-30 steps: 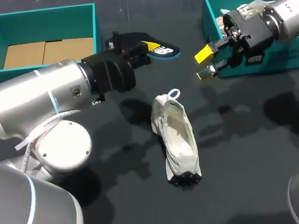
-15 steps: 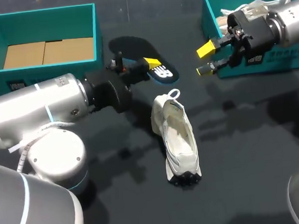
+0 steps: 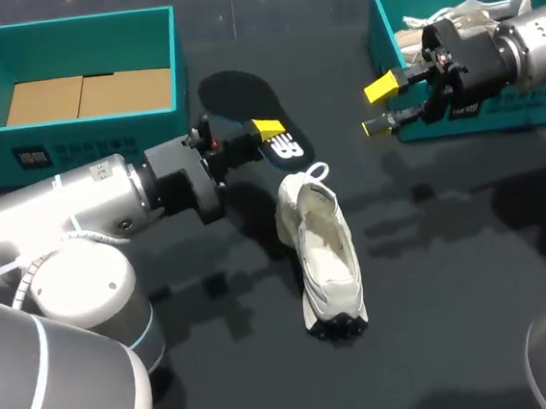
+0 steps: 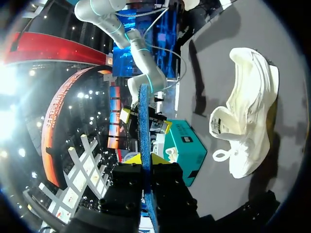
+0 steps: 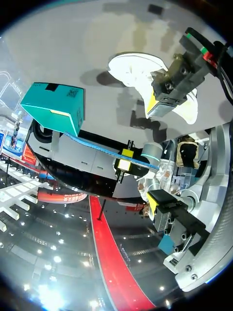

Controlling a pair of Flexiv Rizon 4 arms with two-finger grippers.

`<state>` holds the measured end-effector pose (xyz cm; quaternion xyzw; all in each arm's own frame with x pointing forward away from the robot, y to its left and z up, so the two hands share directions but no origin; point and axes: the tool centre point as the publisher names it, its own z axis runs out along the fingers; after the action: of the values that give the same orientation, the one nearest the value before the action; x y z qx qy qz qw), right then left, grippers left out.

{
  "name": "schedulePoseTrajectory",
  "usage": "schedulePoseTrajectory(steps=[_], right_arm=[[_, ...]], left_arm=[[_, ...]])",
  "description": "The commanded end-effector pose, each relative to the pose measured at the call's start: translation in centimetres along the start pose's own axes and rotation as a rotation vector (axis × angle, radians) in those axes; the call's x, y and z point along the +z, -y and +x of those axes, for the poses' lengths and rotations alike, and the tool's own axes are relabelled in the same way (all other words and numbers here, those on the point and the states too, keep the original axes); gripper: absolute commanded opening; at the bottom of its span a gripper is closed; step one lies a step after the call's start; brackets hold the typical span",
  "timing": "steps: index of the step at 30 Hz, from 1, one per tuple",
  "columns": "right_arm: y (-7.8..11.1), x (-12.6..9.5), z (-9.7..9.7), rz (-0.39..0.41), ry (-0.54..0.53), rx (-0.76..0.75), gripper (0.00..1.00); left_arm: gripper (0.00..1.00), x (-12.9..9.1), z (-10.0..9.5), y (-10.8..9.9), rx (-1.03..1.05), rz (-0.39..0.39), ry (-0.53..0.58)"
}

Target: Take the shoe out of the shoebox, open the shoe tongue, remove and reinsert the insole, then place the shoe into the shoebox

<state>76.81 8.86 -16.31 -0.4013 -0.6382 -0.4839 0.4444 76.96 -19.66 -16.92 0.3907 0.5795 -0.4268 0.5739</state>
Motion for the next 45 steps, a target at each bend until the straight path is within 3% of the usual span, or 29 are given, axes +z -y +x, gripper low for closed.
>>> schedulePoseTrajectory(steps=[1, 8, 18, 33, 37, 42, 45], right_arm=[[-1.0, 0.6, -0.3, 0.006, -0.004, 0.023, 1.00], [-2.1, 1.5, -0.8, 0.021, -0.025, 0.067, 1.00], [-2.1, 1.5, -0.8, 0.021, -0.025, 0.067, 1.00], [-2.3, 4.9, -2.1, 0.071, -0.078, 0.168, 1.00], [-2.1, 5.6, -2.2, 0.066, -0.087, 0.169, 0.96], [-1.9, 6.2, -2.0, 0.066, -0.083, 0.176, 0.80], [-1.6, 6.4, -1.9, 0.060, -0.084, 0.177, 0.75]], left_arm=[[0.00, -0.5, 0.2, 1.4, 0.042, 0.069, -0.034], [0.00, -1.2, 1.1, 5.2, 0.074, 0.168, -0.076], [0.00, -1.2, 1.1, 5.2, 0.074, 0.168, -0.076], [0.00, 1.5, 1.1, 5.9, 0.157, 0.180, -0.056], [0.00, 2.5, 1.3, 5.8, 0.157, 0.188, -0.064], [0.00, 3.5, 1.7, 6.0, 0.153, 0.207, -0.080], [0.00, 3.9, 2.0, 6.0, 0.161, 0.212, -0.090]])
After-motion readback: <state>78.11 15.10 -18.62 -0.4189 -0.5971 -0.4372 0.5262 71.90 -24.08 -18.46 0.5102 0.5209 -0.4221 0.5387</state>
